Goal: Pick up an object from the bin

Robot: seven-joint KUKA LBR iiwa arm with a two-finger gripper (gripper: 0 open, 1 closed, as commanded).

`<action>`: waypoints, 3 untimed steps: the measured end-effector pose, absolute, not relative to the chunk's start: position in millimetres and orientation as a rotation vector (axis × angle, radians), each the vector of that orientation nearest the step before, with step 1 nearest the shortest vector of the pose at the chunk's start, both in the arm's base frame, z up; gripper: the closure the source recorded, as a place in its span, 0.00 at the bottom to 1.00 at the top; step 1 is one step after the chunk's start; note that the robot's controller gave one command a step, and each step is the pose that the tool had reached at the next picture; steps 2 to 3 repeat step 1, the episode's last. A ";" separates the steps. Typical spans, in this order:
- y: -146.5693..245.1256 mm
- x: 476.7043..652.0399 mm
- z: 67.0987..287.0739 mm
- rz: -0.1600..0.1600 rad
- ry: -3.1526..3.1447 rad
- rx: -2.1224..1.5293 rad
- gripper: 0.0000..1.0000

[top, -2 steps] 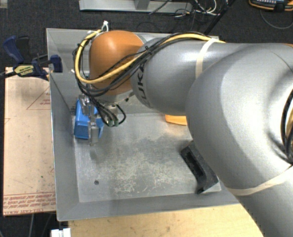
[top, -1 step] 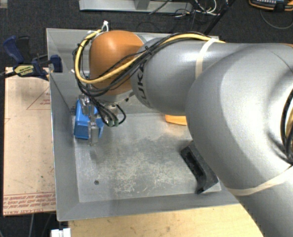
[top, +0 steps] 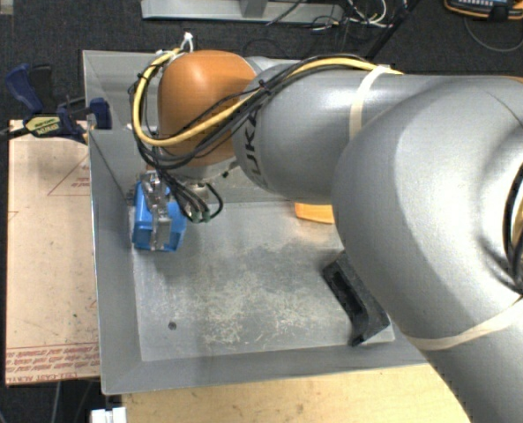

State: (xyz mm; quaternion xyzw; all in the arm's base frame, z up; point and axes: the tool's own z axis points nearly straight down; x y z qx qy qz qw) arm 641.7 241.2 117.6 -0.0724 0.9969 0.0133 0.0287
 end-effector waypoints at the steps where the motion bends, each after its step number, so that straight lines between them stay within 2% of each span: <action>1: 241.2 641.7 117.6 0.041 3.076 -0.223 1.00; 3: 241.2 641.7 117.6 0.041 3.076 -0.223 1.00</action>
Offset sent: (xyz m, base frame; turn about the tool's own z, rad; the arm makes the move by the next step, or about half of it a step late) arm -0.0017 -0.0232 0.1095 -0.8234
